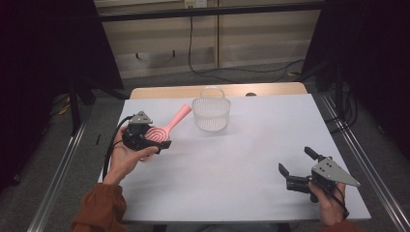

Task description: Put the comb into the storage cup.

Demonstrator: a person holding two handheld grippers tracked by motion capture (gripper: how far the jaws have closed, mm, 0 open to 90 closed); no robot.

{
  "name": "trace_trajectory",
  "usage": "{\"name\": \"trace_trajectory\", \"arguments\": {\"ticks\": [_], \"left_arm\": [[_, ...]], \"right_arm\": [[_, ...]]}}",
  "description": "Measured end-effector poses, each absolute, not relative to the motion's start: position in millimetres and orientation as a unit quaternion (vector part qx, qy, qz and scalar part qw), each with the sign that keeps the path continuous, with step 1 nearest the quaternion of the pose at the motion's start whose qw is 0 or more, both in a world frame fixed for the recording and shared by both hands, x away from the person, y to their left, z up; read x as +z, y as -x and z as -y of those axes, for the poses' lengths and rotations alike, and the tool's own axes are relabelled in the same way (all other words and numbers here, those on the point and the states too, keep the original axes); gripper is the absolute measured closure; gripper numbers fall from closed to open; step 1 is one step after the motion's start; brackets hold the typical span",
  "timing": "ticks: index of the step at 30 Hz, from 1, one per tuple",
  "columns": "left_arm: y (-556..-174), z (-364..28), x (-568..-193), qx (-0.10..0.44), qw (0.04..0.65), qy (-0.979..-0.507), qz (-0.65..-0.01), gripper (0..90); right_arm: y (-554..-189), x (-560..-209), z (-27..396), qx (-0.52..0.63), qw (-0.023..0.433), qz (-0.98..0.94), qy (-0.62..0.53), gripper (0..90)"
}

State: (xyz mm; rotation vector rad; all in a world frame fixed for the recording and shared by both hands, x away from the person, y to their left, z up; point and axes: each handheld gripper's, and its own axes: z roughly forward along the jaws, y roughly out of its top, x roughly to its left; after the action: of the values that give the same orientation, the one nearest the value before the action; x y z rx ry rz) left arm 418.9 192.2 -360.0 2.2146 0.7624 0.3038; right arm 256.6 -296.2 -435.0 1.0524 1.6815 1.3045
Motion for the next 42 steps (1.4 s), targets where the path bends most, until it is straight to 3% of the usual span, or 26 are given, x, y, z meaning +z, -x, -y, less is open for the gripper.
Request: {"name": "trace_trajectory", "arguments": {"ticks": [42], "left_arm": [[-387, -114, -341, 0.069, 0.367, -0.91, -0.178, 19.3]], "right_arm": [[-275, -424, 238, 0.513, 0.343, -0.717, -0.325, 2.0]]}}
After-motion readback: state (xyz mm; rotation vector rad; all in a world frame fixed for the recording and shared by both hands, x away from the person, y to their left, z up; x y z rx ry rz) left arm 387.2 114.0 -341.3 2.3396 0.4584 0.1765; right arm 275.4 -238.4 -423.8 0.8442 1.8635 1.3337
